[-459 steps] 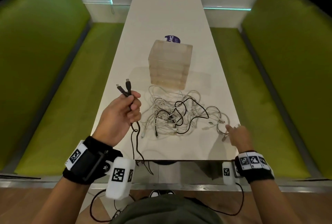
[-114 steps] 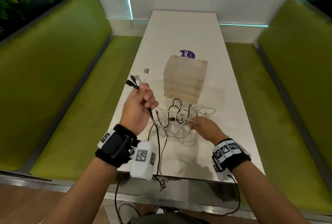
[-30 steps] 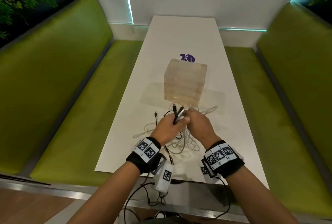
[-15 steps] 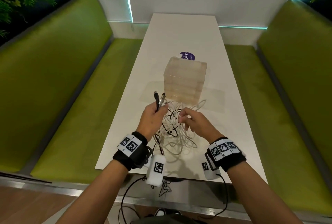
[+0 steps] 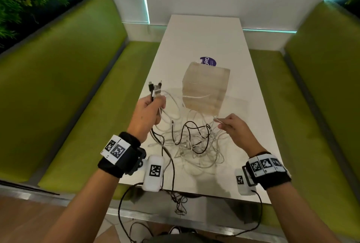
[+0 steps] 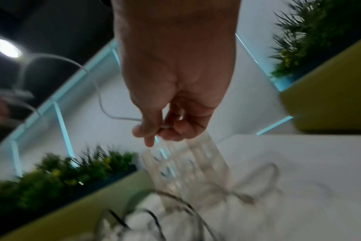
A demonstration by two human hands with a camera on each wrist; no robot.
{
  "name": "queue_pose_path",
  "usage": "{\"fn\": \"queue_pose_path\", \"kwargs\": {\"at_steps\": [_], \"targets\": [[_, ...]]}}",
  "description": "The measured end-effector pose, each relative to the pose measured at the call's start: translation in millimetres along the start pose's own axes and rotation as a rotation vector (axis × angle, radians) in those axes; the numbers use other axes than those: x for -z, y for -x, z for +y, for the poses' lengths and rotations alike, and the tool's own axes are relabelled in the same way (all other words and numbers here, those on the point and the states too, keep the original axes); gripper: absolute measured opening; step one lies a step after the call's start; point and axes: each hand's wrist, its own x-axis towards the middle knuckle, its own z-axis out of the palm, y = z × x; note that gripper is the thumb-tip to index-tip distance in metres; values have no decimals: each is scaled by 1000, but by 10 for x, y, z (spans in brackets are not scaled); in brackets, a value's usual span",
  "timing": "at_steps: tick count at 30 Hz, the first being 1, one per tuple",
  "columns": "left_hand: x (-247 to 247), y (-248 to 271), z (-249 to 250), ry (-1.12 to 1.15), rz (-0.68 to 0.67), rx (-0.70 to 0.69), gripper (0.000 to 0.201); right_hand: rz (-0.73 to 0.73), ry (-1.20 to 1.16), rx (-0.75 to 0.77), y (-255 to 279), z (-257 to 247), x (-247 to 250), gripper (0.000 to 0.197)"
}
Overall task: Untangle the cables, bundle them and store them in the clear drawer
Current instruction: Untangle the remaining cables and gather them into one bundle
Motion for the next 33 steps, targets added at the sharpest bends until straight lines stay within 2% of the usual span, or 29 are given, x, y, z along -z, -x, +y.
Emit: {"fn": "queue_pose_path", "kwargs": {"at_steps": [4, 6, 8, 10, 13, 14, 17, 19, 21, 22, 24, 27, 30, 33], "targets": [[-70, 110, -211, -184, -191, 118, 36, -113, -220, 58, 254, -537, 81, 59], [-139, 168, -273, -221, -296, 150, 37, -194, -196, 52, 316, -736, 30, 73], [-205, 221, -294, -233, -389, 161, 31, -266, -186, 7, 335, -834, -39, 77], [-239, 259, -285, -213, -434, 170, 22, -352, -266, -44, 362, -891, -84, 62], [-223, 261, -297, -186, -478, 204, 22, -444, -358, -53, 434, -919, -148, 22], [-209, 266, -308, -191, -503, 218, 24, -463, -382, -62, 451, -916, -164, 19], [-200, 311, -354, -91, -606, 319, 26, -541, -378, -97, 450, -865, -218, 29], [-230, 355, -358, 9, -657, 402, 20, -558, -296, -68, 450, -826, -282, 18], [-242, 364, -353, -3, -631, 399, 25, -519, -281, -47, 475, -795, -337, 9], [-229, 348, -343, -28, -600, 371, 29, -488, -301, -61, 488, -790, -347, 10], [-168, 309, -335, -120, -528, 295, 24, -478, -289, -64, 531, -776, -342, 13], [-51, 268, -383, -181, -443, 224, 22, -600, -74, -26, 592, -701, -329, 15], [30, 244, -421, -76, -329, 203, 24, -669, 132, -35, 675, -544, -439, 21], [50, 236, -428, 1, -249, 185, 26, -720, 324, 12, 798, -394, -610, 18]]}}
